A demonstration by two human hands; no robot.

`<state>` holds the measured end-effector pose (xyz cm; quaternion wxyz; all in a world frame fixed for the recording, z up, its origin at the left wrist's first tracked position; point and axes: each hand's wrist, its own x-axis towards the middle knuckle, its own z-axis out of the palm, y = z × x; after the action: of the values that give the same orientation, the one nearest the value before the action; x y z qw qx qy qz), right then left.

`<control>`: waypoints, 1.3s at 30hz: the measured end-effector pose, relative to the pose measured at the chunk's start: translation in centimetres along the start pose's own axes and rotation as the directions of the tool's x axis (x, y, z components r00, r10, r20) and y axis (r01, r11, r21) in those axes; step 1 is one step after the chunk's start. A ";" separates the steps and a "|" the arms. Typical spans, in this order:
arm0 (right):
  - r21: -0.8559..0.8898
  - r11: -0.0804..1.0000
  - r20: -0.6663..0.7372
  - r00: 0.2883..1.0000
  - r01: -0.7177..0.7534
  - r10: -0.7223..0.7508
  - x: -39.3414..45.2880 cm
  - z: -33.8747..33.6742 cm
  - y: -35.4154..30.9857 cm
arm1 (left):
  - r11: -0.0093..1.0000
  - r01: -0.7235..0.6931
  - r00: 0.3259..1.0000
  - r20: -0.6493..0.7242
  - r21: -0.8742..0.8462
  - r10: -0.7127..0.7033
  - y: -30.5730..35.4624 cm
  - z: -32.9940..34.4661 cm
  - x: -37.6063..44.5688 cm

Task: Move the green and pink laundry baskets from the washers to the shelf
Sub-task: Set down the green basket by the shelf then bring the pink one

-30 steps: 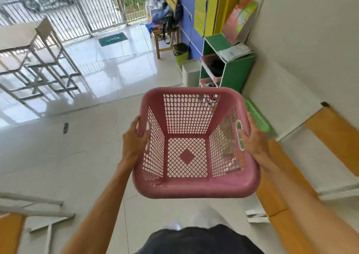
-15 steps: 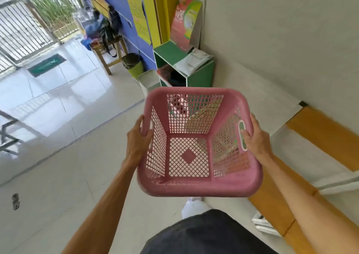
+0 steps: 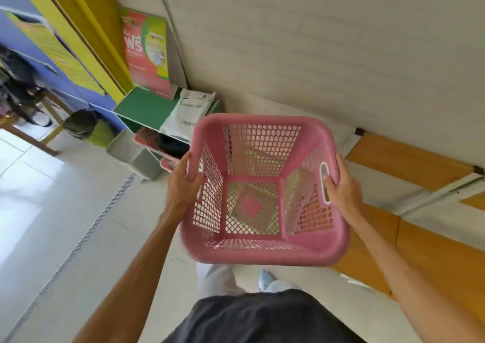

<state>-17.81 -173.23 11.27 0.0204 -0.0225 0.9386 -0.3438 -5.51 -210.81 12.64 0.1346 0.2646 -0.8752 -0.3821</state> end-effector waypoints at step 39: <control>0.000 0.952 -0.154 0.940 -0.307 0.303 4.4 17.5 5.0 | 0.938 -0.202 0.873 0.486 0.283 0.041 -10.2 15.0 18.4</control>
<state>-21.44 -180.95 -5.38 0.0012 0.1492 0.9336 -0.3258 -23.58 -218.06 -4.43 -0.1045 0.1256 -0.9471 -0.2762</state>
